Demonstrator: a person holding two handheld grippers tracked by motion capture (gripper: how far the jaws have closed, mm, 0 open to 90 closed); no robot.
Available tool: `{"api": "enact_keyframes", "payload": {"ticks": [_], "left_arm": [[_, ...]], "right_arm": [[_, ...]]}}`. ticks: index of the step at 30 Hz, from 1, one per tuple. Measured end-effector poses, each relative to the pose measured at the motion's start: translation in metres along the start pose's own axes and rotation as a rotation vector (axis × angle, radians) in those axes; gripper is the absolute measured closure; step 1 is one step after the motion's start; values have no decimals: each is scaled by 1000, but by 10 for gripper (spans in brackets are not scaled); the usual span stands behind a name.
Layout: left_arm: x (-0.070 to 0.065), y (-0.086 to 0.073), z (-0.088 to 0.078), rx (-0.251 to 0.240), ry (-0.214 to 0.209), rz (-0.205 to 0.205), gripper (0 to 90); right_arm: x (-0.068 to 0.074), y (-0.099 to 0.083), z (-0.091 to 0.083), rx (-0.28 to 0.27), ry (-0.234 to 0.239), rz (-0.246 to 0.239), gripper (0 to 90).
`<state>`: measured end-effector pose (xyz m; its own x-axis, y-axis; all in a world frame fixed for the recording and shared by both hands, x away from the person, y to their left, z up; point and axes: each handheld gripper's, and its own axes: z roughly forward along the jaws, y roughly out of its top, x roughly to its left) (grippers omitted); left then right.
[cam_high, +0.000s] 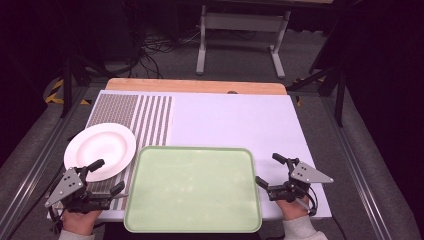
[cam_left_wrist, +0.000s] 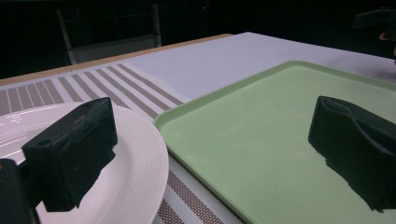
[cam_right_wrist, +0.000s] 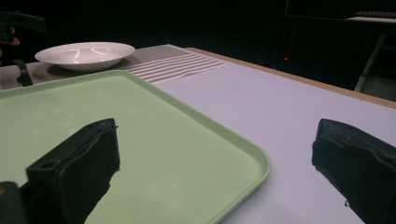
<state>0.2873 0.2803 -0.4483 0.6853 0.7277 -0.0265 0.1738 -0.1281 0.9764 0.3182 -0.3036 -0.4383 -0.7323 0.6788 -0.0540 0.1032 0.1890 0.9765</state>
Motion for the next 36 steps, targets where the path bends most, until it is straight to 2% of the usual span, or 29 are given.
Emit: {"api": "enact_keyframes", "payload": {"ticks": [8, 10, 24, 28, 29, 30, 31, 34, 36], "left_arm": [[0, 2, -1, -3, -15, 11, 3], [0, 2, -1, 5, -17, 0, 4], [0, 3, 0, 8, -35, -7, 20], [2, 7, 0, 32, -53, 12, 19], [2, 9, -2, 35, -78, 6, 18], [2, 9, -2, 35, -78, 6, 17], [3, 11, -3, 21, -100, 4, 17], [4, 16, -4, 30, -131, -16, 18], [6, 21, -5, 56, -145, 8, 30]], "right_arm": [[0, 0, 0, -4, 2, 6, 14], [0, 0, 0, -1, 4, 6, 14], [1, 0, 0, -6, 6, 11, 14], [1, 0, 0, -7, 10, 11, 14], [1, 0, 0, -5, 9, 9, 15], [1, 0, 0, -5, 9, 9, 15], [1, 0, 0, -6, 8, 11, 15], [1, 0, 0, -8, 9, 15, 15], [1, 0, 1, -8, 11, 14, 16]]}}
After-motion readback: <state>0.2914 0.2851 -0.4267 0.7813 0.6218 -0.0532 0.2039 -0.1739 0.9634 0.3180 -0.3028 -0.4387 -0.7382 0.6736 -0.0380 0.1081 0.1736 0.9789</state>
